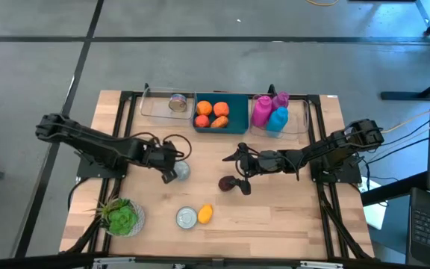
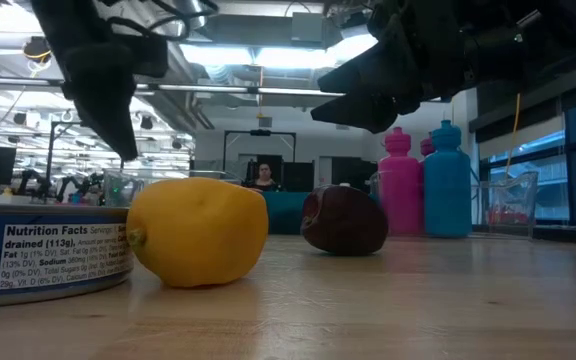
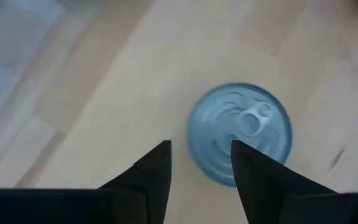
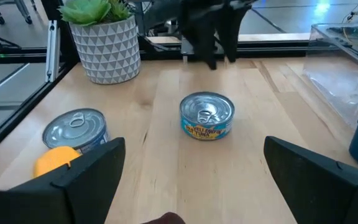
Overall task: Pick & Place Food Item
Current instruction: Put the top yellow blue tuna can into the left transparent bin
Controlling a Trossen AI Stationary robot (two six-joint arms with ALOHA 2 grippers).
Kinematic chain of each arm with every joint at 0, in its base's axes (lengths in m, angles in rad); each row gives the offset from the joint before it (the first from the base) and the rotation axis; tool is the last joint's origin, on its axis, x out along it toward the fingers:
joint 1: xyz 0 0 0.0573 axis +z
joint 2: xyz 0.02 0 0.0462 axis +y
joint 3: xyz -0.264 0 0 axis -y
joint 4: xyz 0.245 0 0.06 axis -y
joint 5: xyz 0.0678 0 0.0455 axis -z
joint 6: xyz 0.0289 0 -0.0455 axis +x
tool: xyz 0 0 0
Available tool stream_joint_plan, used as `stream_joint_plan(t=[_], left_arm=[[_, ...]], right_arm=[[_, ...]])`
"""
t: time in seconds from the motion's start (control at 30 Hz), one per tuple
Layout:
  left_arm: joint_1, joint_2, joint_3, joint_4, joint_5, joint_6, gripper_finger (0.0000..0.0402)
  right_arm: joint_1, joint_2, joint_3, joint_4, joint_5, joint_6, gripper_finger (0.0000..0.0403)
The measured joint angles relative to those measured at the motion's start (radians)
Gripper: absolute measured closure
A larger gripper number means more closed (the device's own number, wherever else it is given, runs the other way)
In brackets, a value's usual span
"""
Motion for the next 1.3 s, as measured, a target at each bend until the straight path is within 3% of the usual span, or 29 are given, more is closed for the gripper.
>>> stream_joint_plan(t=[0.27,0.7,0.9,1.3], left_arm=[[0.026,-0.065,0.000,-0.016,0.037,-0.003,0.0234],[0.184,-0.065,0.001,-0.106,0.176,-0.119,0.0120],[0.217,-0.065,-0.053,-0.128,0.191,-0.207,0.0103],[0.212,-0.070,-0.240,0.265,0.337,-0.259,0.0107]], right_arm=[[0.000,0.000,0.000,0.000,0.000,-0.007,0.0021],[0.000,0.000,0.000,-0.001,0.000,-0.036,0.0021],[-0.002,0.000,0.000,-0.001,-0.032,-0.059,0.0021],[-0.004,0.000,0.000,-0.009,-0.053,-0.108,0.0021]])
